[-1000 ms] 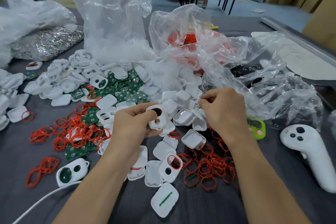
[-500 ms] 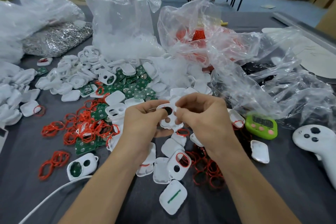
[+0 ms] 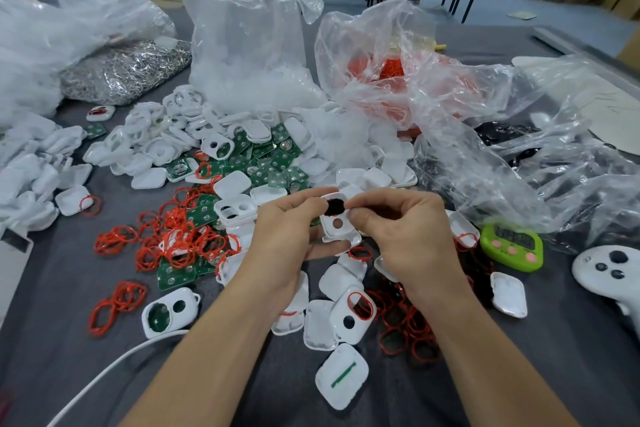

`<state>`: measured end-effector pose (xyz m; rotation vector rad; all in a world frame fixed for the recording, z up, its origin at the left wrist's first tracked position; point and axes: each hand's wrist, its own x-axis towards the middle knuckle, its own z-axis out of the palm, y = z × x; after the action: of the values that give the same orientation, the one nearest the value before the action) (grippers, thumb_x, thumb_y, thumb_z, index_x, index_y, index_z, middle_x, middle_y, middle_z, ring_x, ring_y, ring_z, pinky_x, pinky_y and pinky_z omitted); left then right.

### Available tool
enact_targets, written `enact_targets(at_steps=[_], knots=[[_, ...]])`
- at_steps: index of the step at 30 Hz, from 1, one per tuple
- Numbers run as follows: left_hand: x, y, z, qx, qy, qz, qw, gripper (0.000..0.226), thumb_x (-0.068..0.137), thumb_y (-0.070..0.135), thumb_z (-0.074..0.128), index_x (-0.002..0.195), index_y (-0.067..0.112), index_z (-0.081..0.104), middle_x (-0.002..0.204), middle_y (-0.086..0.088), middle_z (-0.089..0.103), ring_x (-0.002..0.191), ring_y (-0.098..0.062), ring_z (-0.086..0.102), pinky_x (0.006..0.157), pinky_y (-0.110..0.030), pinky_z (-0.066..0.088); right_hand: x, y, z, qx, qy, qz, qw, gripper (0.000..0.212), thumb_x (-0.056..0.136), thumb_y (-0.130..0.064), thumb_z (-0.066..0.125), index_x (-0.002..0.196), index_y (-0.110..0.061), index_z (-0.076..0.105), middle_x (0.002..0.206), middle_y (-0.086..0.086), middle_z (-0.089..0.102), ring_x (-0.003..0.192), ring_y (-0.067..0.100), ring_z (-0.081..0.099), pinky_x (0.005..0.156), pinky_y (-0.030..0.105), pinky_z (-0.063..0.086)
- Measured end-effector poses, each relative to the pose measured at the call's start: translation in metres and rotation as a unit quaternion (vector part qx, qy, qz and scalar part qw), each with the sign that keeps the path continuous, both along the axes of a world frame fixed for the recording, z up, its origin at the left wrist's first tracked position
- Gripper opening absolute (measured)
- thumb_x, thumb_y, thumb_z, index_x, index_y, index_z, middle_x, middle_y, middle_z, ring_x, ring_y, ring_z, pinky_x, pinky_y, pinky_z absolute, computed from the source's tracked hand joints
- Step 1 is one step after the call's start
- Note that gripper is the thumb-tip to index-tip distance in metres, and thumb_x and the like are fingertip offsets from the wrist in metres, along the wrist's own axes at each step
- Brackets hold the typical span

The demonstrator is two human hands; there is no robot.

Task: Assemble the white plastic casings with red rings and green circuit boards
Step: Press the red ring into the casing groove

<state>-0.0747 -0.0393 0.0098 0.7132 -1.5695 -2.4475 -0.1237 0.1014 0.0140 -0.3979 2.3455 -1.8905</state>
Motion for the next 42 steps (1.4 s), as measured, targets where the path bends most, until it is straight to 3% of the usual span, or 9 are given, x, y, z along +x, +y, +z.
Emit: enact_targets(at_steps=[2, 6, 9, 14, 21, 26, 32, 38, 42], knots=[[0.000, 0.001, 0.000, 0.008, 0.005, -0.006, 1.000, 0.030, 0.098, 0.002, 0.057, 0.091, 0.014, 0.083, 0.086, -0.005, 0.079, 0.060, -0.014, 0.069, 0.061, -0.035, 0.063, 0.002, -0.001, -0.001, 0.039, 0.026, -0.017, 0.999, 0.018, 0.081, -0.015, 0.080, 0.079, -0.034, 0.082, 0.069, -0.007, 0.076, 0.065, 0.019, 0.074, 0.065, 0.046, 0.064], [0.001, 0.002, 0.000, 0.020, 0.015, -0.015, 1.000, 0.033, 0.100, 0.002, 0.055, 0.091, 0.016, 0.083, 0.100, -0.010, 0.079, 0.073, -0.018, 0.074, 0.064, -0.035, 0.063, 0.006, -0.002, 0.000, 0.098, 0.091, -0.038, 0.990, 0.015, 0.080, -0.017, 0.081, 0.075, -0.031, 0.080, 0.064, -0.020, 0.072, 0.058, 0.003, 0.069, 0.054, 0.016, 0.053], [0.001, 0.003, -0.001, 0.027, 0.026, -0.023, 0.999, 0.032, 0.102, 0.002, 0.055, 0.092, 0.015, 0.082, 0.100, -0.007, 0.080, 0.072, -0.017, 0.075, 0.065, -0.035, 0.063, 0.008, -0.003, 0.001, 0.123, 0.109, -0.051, 0.985, 0.016, 0.079, -0.016, 0.081, 0.072, -0.030, 0.080, 0.061, -0.025, 0.069, 0.056, -0.002, 0.067, 0.052, 0.007, 0.046], [0.002, 0.007, -0.003, 0.013, 0.047, -0.032, 0.998, 0.032, 0.101, 0.004, 0.056, 0.091, 0.019, 0.083, 0.099, -0.006, 0.080, 0.073, -0.014, 0.075, 0.066, -0.034, 0.065, 0.009, -0.007, -0.001, 0.153, 0.118, -0.077, 0.978, 0.013, 0.078, -0.019, 0.080, 0.071, -0.030, 0.079, 0.060, -0.024, 0.068, 0.054, -0.003, 0.066, 0.056, 0.013, 0.052], [0.001, 0.011, -0.004, 0.019, 0.053, -0.035, 0.998, 0.032, 0.100, 0.004, 0.059, 0.090, 0.022, 0.083, 0.103, -0.007, 0.080, 0.086, -0.017, 0.077, 0.067, -0.033, 0.063, 0.009, -0.009, -0.004, 0.160, 0.099, -0.112, 0.976, 0.011, 0.078, -0.025, 0.081, 0.069, -0.030, 0.078, 0.056, -0.015, 0.069, 0.051, 0.005, 0.068, 0.059, 0.033, 0.061], [0.002, 0.013, -0.005, 0.046, 0.063, -0.018, 0.997, 0.020, 0.098, 0.004, 0.061, 0.103, 0.012, 0.079, 0.105, -0.012, 0.079, 0.090, -0.023, 0.078, 0.065, -0.029, 0.061, 0.015, -0.015, -0.005, 0.155, 0.116, -0.157, 0.968, 0.012, 0.077, -0.027, 0.082, 0.068, -0.030, 0.076, 0.057, -0.016, 0.068, 0.055, 0.003, 0.066, 0.062, 0.032, 0.059], [0.004, 0.014, -0.001, 0.100, 0.083, -0.003, 0.992, 0.022, 0.100, 0.001, 0.057, 0.106, 0.009, 0.076, 0.103, -0.014, 0.079, 0.077, -0.020, 0.077, 0.060, -0.027, 0.060, 0.017, -0.019, -0.007, 0.085, 0.098, -0.195, 0.972, 0.020, 0.074, -0.026, 0.087, 0.066, -0.026, 0.068, 0.060, -0.013, 0.067, 0.057, 0.009, 0.066, 0.060, 0.038, 0.058], [0.003, 0.012, 0.000, 0.106, 0.089, -0.020, 0.990, 0.025, 0.100, 0.003, 0.056, 0.102, 0.013, 0.079, 0.103, -0.012, 0.079, 0.078, -0.017, 0.075, 0.062, -0.028, 0.062, 0.012, -0.019, -0.010, 0.022, 0.008, -0.151, 0.988, 0.020, 0.078, -0.029, 0.080, 0.072, -0.023, 0.063, 0.062, -0.008, 0.067, 0.056, 0.010, 0.061, 0.063, 0.040, 0.056], [0.005, 0.010, -0.004, 0.073, 0.112, -0.048, 0.990, 0.030, 0.087, -0.010, 0.064, 0.102, 0.011, 0.079, 0.087, -0.011, 0.075, 0.076, -0.021, 0.074, 0.070, -0.031, 0.062, 0.012, -0.019, -0.008, 0.012, -0.001, -0.130, 0.991, 0.022, 0.076, -0.040, 0.078, 0.074, -0.025, 0.062, 0.057, -0.006, 0.065, 0.051, 0.011, 0.057, 0.058, 0.037, 0.051]])
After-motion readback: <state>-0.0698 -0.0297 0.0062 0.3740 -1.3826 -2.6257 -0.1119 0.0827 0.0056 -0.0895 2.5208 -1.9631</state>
